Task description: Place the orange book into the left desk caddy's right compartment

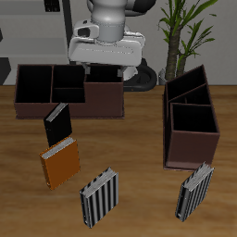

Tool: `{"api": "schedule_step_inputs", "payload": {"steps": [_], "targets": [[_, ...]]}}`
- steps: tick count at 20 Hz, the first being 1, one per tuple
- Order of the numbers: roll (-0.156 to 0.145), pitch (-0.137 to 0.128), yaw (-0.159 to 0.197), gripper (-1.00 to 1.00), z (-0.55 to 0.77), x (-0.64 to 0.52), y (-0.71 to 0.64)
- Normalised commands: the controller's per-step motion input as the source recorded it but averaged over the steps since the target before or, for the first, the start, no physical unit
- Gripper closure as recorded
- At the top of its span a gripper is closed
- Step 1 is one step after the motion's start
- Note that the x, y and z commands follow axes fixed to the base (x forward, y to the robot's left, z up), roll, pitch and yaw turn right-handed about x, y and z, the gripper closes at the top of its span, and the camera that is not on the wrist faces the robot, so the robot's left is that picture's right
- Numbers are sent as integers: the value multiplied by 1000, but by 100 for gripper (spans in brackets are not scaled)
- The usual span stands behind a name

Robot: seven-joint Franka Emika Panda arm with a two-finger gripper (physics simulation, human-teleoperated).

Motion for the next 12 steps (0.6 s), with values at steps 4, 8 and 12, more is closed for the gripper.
{"api": "schedule_step_inputs", "payload": {"steps": [4,8,12], "targets": [[42,-7,-1,-100,60,136,-310],[14,-12,-37,-100,100,178,-583],[55,2,40,-100,83,263,-609]]}}
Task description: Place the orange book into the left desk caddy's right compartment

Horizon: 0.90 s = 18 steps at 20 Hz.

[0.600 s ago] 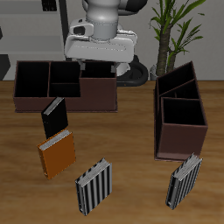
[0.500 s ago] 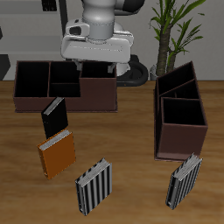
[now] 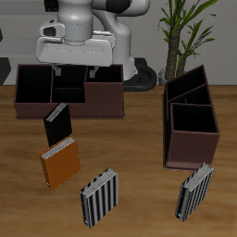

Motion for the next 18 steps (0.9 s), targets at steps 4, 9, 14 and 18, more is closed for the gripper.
{"api": "schedule_step_inputs", "payload": {"steps": [4,9,14,18], "targets": [[-7,-22,-58,-100,71,215,-589],[74,3,-25,-100,-7,240,-273],[-31,-39,-98,-100,-51,272,-337],[-40,-18,-86,-100,-228,237,-114]]}}
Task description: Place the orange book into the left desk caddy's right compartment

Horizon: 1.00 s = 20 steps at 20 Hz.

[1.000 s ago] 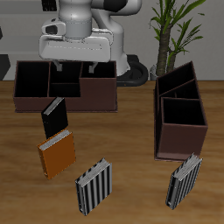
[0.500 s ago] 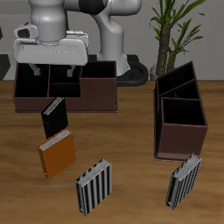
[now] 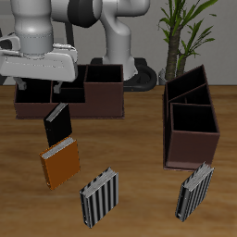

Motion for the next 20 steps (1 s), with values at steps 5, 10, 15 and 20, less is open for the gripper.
{"api": "schedule_step_inputs", "payload": {"steps": [5,10,15,20], "targets": [[19,-26,-10,-100,-158,137,41],[12,-3,-50,-100,-269,150,0],[-44,-26,-81,-100,-186,46,-130],[21,17,-42,-100,-226,62,11]]}}
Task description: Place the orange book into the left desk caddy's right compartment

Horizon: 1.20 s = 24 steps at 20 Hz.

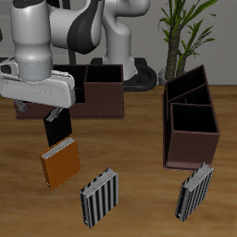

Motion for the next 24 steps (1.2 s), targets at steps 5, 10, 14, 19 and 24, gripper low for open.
{"api": "schedule_step_inputs", "payload": {"steps": [5,10,14,19,24], "targets": [[48,-3,-42,-100,-260,65,239],[3,0,-36,-100,-205,81,114],[-32,12,-55,-100,-245,82,0],[3,22,-36,-100,-258,48,39],[4,53,-44,-100,-326,17,12]]}}
